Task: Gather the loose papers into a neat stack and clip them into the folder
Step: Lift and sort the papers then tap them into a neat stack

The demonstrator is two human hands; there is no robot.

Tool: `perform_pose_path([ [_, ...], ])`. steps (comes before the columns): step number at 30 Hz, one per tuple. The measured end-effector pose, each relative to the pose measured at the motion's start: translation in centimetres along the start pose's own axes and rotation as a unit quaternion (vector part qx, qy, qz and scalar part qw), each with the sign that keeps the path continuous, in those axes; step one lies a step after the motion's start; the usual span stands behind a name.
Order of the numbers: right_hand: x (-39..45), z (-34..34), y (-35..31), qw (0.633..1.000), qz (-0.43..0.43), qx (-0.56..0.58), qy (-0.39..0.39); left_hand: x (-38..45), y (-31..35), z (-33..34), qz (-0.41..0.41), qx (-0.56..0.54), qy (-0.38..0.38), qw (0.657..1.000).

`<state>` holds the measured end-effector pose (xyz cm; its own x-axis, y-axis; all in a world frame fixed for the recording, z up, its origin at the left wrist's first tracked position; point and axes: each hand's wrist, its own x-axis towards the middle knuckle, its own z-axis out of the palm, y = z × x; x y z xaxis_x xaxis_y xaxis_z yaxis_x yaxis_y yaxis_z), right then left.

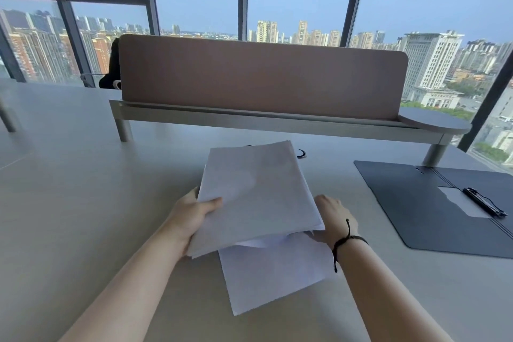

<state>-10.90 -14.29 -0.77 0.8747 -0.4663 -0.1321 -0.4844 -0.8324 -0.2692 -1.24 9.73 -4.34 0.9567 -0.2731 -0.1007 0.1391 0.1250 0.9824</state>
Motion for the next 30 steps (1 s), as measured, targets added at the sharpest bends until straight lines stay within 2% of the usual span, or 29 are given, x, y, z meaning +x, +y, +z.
perform_pose_path([
  [3,1.0,-0.3,0.3,0.999,0.010,0.014,-0.027,-0.4,0.3,0.0,-0.019,0.013,0.004,1.000],
  [7,1.0,0.0,0.6,0.998,0.011,0.047,-0.032,-0.7,1.0,-1.1,-0.088,-0.033,-0.022,0.995],
  [10,0.8,0.6,0.8,0.990,-0.019,0.141,-0.012,-0.8,1.3,-1.5,-0.068,0.029,-0.024,0.997],
  [12,0.5,0.7,1.0,0.968,-0.015,0.251,-0.019,-1.1,1.5,-1.3,-0.065,0.065,-0.041,0.995],
  [13,0.1,0.7,1.0,0.939,-0.001,0.342,-0.035,-1.3,1.6,-1.3,-0.070,0.071,-0.050,0.994],
  [14,-0.2,0.6,1.1,0.892,0.016,0.447,-0.063,-1.4,1.6,-1.3,-0.074,0.072,-0.056,0.993],
  [16,-0.9,0.4,0.9,0.777,0.071,0.613,-0.128,-1.7,1.9,-1.3,-0.080,0.073,-0.065,0.992],
  [17,-0.9,0.4,0.9,0.729,0.090,0.661,-0.157,-2.0,2.1,-1.2,-0.080,0.073,-0.073,0.991],
  [18,-0.9,0.6,0.9,0.696,0.098,0.688,-0.183,-2.2,2.2,-1.1,-0.080,0.074,-0.084,0.991],
  [19,-0.7,0.7,1.0,0.682,0.096,0.695,-0.204,-2.4,2.3,-0.9,-0.077,0.078,-0.092,0.990],
  [20,-0.7,0.7,1.0,0.681,0.089,0.695,-0.212,-2.5,2.3,-0.8,-0.073,0.085,-0.099,0.989],
  [21,-0.7,0.8,1.0,0.695,0.080,0.683,-0.209,-2.6,2.3,-0.6,-0.067,0.094,-0.103,0.988],
  [23,-1.0,1.1,0.8,0.738,0.067,0.649,-0.170,-2.5,1.9,-0.3,-0.035,0.135,-0.089,0.986],
  [26,-1.4,1.7,0.4,0.781,0.010,0.607,-0.149,-1.8,0.7,-0.2,0.036,0.282,-0.019,0.959],
  [28,-1.8,1.9,0.3,0.783,-0.032,0.606,-0.137,-1.7,0.2,-0.3,0.057,0.320,0.029,0.945],
  [30,-2.4,1.6,0.4,0.755,-0.058,0.641,-0.128,-1.5,-0.2,-0.3,0.085,0.285,0.055,0.953],
])
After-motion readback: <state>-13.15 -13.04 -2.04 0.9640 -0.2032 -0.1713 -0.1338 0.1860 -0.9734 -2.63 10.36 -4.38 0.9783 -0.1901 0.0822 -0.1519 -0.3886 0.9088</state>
